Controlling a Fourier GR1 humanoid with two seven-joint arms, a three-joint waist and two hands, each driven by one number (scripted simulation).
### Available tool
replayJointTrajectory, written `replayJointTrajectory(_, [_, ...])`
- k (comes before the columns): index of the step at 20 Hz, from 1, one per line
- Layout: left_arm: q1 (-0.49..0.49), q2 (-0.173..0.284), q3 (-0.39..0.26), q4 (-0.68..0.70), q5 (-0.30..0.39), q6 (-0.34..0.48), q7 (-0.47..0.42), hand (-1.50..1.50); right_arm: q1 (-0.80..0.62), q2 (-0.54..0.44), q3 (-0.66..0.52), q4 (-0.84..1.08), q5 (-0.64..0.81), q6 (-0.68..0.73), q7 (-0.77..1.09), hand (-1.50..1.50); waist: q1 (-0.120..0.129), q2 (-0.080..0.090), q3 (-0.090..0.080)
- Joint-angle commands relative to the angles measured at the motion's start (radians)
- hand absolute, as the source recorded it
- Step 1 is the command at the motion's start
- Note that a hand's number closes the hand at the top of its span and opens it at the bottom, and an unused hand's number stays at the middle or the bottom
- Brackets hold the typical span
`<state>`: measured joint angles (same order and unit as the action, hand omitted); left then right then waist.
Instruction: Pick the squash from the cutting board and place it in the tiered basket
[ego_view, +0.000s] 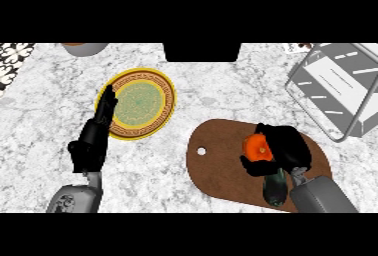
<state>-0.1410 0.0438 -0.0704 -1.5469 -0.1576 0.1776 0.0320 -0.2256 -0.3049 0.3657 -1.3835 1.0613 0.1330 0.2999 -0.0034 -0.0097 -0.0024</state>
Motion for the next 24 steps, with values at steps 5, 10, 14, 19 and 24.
replayJointTrajectory(5, [-0.003, 0.005, 0.023, -0.028, 0.023, -0.004, 0.038, 0.00, 0.204, -0.464, -0.047, -0.020, -0.008, -0.116, -0.483, 1.50, -0.019, 0.006, 0.003])
replayJointTrajectory(10, [0.000, 0.009, 0.007, -0.055, 0.013, -0.016, 0.056, 0.00, 0.273, -0.572, -0.268, -0.043, -0.140, -0.198, -0.617, 1.50, -0.013, 0.006, 0.003])
replayJointTrajectory(14, [0.066, -0.008, -0.014, -0.045, -0.009, 0.003, -0.002, 0.00, 0.291, -0.639, -0.429, -0.168, -0.280, -0.106, -0.615, 1.50, -0.016, 0.004, 0.001])
replayJointTrajectory(19, [0.013, -0.022, -0.016, -0.035, -0.027, 0.022, 0.035, 0.00, 0.246, -0.729, -0.639, -0.249, -0.481, 0.041, -0.632, 1.50, -0.027, 0.003, 0.001])
replayJointTrajectory(24, [0.015, -0.040, -0.022, 0.033, -0.027, 0.019, -0.033, 0.00, 0.235, -0.795, -0.819, -0.258, -0.616, 0.215, -0.622, 1.50, -0.017, 0.007, 0.001])
